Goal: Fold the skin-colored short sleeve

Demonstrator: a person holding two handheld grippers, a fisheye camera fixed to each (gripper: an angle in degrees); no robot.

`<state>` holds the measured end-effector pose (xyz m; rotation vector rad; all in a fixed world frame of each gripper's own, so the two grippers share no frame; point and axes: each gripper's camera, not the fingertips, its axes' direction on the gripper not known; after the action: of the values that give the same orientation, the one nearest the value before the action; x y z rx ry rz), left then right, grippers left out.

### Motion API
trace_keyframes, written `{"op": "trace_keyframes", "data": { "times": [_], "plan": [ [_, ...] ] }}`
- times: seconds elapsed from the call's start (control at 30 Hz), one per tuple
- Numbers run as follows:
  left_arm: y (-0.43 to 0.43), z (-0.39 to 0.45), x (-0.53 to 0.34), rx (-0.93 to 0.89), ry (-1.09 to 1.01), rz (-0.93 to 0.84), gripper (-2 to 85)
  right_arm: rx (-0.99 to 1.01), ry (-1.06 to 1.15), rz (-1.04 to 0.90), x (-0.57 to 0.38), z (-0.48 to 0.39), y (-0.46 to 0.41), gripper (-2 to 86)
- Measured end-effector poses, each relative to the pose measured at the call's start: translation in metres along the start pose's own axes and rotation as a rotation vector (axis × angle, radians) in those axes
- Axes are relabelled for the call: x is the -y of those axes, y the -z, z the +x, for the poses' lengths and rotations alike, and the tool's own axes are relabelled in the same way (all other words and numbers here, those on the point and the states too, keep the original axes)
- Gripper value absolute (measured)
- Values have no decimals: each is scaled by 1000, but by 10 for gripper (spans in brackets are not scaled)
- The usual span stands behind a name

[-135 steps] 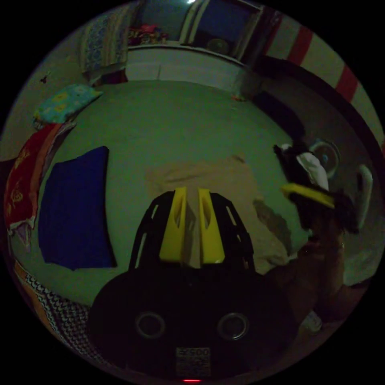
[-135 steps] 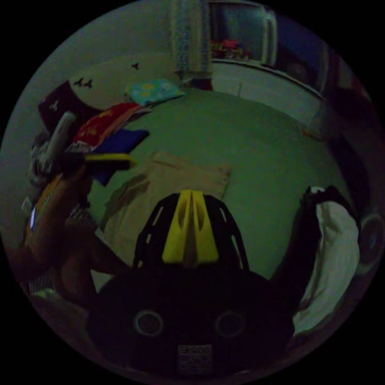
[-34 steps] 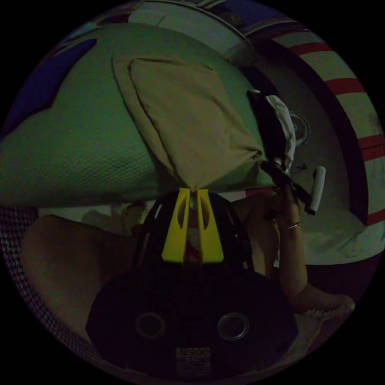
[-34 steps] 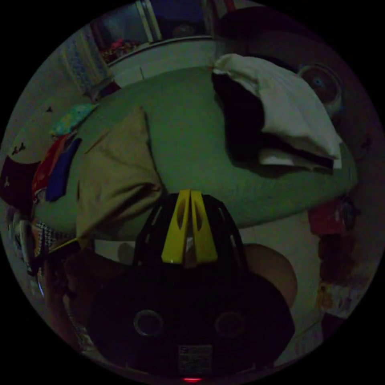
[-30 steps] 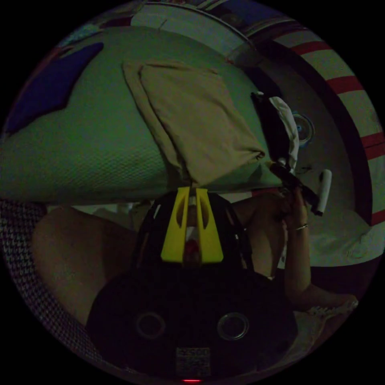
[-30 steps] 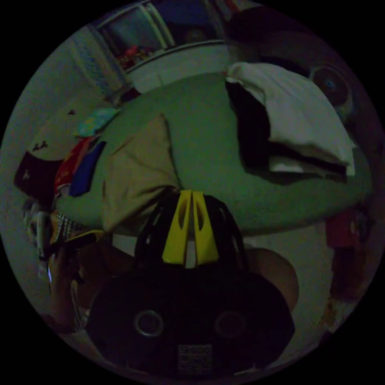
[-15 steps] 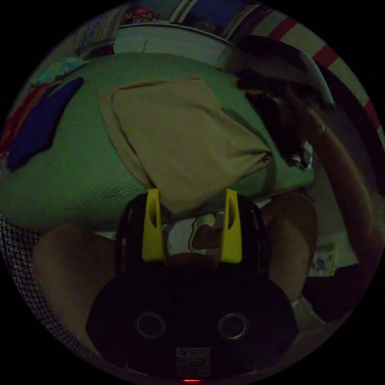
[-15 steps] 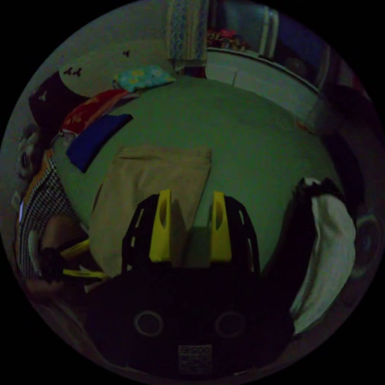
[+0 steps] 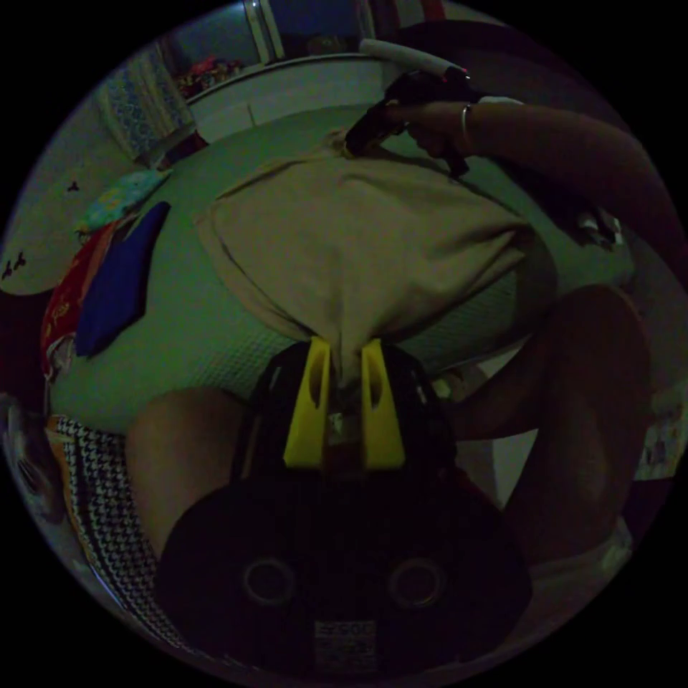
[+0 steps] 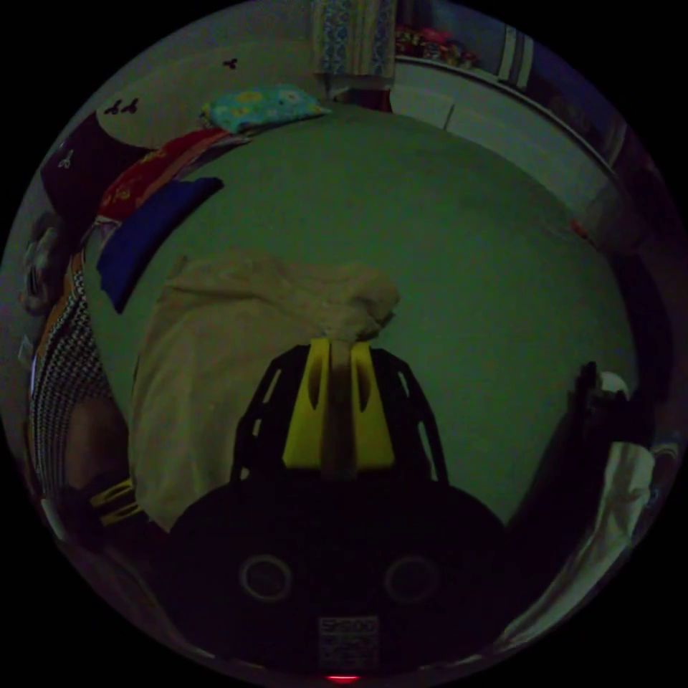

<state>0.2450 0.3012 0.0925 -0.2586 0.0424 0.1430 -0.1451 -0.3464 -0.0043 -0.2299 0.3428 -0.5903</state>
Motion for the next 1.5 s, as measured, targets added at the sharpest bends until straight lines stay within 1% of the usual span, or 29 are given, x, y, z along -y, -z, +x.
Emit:
{"op": "trace_keyframes", "data": {
  "times": [0.1, 0.23, 0.4, 0.47, 0.57, 0.63, 0.67, 0.7, 0.73, 0.8, 0.93, 1.0, 1.07, 1.13, 1.17, 1.2, 1.27, 1.33, 1.37, 1.47, 1.5],
  "plan": [
    [1, -6, 20, -70, -14, -34, 63, -42, -31, 19, 4, 6, 27, 5],
    [2, -10, 49, -98, -7, -9, 60, -126, -41, -4, 2, 13, 51, 4],
    [3, -8, 87, -157, -20, 37, 59, -184, -90, 36, -12, 21, 88, 4],
    [0, -6, 105, -155, -44, 47, 59, -210, -106, 21, -17, 22, 94, 5],
    [-13, -10, 128, -182, -27, 37, 59, -228, -154, -13, -25, 27, 92, 9],
    [-24, -14, 144, -216, -16, 5, 60, -215, -166, -52, -31, 30, 85, 23],
    [-31, -19, 154, -241, 6, -24, 62, -205, -223, -122, -35, 34, 81, 59],
    [-33, -21, 158, -251, 16, -23, 65, -179, -249, -142, -43, 35, 83, 83],
    [-34, -27, 164, -273, 28, -21, 69, -161, -248, -120, -49, 33, 87, 90],
    [-33, -39, 173, -323, 58, -37, 81, -68, -204, -12, -80, 16, 112, 100],
    [-20, -79, 200, -380, 104, 57, 115, 22, -155, 0, -141, -17, 138, 121],
    [-23, -95, 228, -370, 102, 79, 134, 42, -168, -12, -181, -39, 143, 127],
    [-35, -113, 274, -332, 111, 101, 146, 50, -206, -33, -207, -55, 139, 130],
    [-45, -125, 311, -288, 155, 86, 148, 64, -249, -35, -228, -70, 131, 132],
    [-49, -132, 333, -291, 184, 67, 144, 56, -270, -50, -239, -79, 124, 131],
    [-49, -134, 343, -295, 188, 66, 140, 5, -286, -66, -248, -87, 117, 131],
    [-43, -142, 370, -302, 192, 146, 131, -72, -298, -72, -258, -97, 109, 128],
    [-44, -145, 389, -322, 155, 227, 128, -86, -318, -90, -264, -104, 101, 123],
    [-52, -148, 406, -311, 147, 234, 135, -94, -326, -93, -268, -108, 97, 116],
    [-94, -159, 459, -307, 191, 128, 136, -160, -312, -91, -279, -119, 97, 84],
    [-103, -160, 468, -305, 203, 109, 134, -165, -302, -71, -285, -123, 103, 53]
  ]
}}
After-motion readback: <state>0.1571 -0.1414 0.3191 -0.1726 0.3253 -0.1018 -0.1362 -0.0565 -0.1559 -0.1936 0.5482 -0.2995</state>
